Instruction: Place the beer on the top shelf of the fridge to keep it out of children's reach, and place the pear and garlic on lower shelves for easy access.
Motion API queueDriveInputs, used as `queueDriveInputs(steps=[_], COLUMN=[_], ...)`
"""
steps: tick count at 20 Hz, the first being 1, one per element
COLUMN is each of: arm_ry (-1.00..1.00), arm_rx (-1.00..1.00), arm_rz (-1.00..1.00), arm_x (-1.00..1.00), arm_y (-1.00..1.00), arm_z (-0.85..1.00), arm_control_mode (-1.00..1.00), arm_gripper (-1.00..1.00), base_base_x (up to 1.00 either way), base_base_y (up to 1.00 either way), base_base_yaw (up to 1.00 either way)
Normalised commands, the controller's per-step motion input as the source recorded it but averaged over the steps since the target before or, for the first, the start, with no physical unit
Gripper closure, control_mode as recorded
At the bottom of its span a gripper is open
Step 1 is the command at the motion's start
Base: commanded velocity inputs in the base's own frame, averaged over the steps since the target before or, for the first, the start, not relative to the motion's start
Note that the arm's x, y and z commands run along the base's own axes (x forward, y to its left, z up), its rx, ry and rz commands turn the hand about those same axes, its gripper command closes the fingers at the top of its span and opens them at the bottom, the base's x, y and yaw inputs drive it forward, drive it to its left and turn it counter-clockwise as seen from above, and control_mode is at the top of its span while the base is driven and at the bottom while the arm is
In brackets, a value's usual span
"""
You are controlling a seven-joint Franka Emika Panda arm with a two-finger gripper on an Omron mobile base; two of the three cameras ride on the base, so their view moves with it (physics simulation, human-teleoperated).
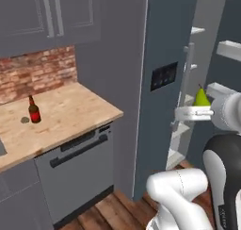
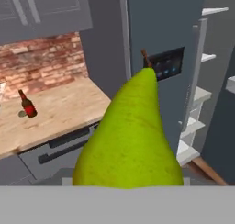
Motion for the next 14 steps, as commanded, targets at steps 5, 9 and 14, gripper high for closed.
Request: queueDriveInputs(steps=[5, 9, 14], arm_ry=[0.00, 0.00, 0.00], arm_rx=[0.00, 0.00, 0.00], arm_rz=[0.00, 0.00, 0.00], arm_x=[0.00, 0.00, 0.00], arm_y=[0.00, 0.00, 0.00], arm_z=[0.00, 0.00, 0.00], arm_control_mode=[1.00, 1.00, 1.00], arm_gripper=[1.00, 1.00, 1.00], base_base_x=[0.12, 0.43, 0.56], base_base_y=[-0.51, -0.72, -0.94], base_base_yaw=[-0.44, -0.21, -0.02])
